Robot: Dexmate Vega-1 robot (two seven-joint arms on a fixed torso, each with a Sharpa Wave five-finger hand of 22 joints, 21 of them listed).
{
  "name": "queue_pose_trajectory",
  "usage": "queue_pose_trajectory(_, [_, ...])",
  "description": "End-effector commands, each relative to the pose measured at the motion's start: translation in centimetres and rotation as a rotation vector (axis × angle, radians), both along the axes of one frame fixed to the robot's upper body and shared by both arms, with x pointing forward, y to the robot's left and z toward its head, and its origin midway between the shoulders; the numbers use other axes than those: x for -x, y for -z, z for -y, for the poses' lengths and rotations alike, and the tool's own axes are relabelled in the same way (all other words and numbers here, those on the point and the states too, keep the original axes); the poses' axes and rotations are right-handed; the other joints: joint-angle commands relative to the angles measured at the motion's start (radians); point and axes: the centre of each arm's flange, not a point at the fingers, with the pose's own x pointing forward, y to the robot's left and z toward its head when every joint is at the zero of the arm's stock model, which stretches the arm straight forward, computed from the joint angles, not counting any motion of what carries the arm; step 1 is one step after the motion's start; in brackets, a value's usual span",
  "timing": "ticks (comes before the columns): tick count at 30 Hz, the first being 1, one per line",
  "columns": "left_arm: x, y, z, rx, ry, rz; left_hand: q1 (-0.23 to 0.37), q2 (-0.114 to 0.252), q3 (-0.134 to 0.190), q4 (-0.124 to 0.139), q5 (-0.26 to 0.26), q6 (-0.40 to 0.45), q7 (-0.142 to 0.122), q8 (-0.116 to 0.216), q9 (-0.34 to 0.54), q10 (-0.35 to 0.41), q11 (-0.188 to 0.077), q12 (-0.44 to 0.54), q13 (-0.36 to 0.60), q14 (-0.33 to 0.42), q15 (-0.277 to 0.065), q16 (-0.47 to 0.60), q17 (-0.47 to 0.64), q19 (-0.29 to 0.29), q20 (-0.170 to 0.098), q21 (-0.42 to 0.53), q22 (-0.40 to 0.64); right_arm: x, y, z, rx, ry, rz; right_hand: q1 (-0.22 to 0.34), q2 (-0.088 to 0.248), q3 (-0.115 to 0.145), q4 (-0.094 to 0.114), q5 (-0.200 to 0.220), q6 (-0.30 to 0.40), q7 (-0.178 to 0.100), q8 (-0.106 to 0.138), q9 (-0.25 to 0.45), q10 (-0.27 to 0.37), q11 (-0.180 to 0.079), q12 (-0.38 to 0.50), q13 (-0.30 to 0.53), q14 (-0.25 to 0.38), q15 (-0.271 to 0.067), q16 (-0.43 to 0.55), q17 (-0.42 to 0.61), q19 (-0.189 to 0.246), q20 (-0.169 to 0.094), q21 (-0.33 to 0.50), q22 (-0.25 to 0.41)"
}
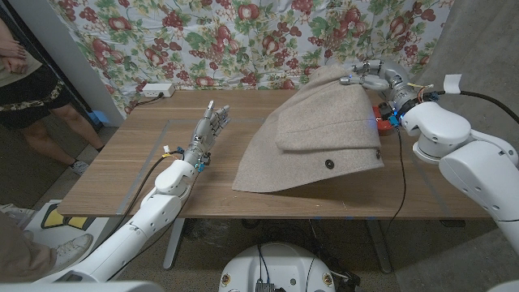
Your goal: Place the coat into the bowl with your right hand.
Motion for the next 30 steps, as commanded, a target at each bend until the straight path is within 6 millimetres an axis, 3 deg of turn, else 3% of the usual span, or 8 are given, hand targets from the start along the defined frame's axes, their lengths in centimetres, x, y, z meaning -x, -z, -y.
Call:
queue_pose_trajectory(1, [-0.1,-0.3,0.4,-0.006,0.01,0.003,-0.01,0.002,0.004,0.003,-0.003,0.013,0.002,0.0,0.003,0.006,-0.001,0.0,0.004,-0.001,-0.1,0.0,0.005,0.0,-0.075,0.004,0.004,0.6,-2.2,1.1,0.029,0.033,0.046,0.06,0.045,0.008,-0.002,-0.002,0.003,0.0,0.007,0.006,0.002,-0.006,0.006,0.006,0.046,-0.035,0.007,0.01,0.011,-0.085,-0.007,-0.005])
queue_pose_trajectory(30, [-0.9,-0.3,0.0,0.001,0.007,-0.011,-0.016,0.002,0.006,0.005,-0.004,0.021,0.008,-0.002,0.003,0.009,0.001,-0.001,0.004,-0.001,-0.1,0.0,0.005,0.0,-0.076,0.004,0.004,0.6,-7.4,1.6,0.114,0.083,0.139,0.045,0.032,0.049,0.0,-0.009,-0.012,0.003,0.019,0.035,-0.001,-0.002,-0.003,0.014,0.041,-0.041,0.0,0.069,0.02,-0.084,-0.003,-0.043])
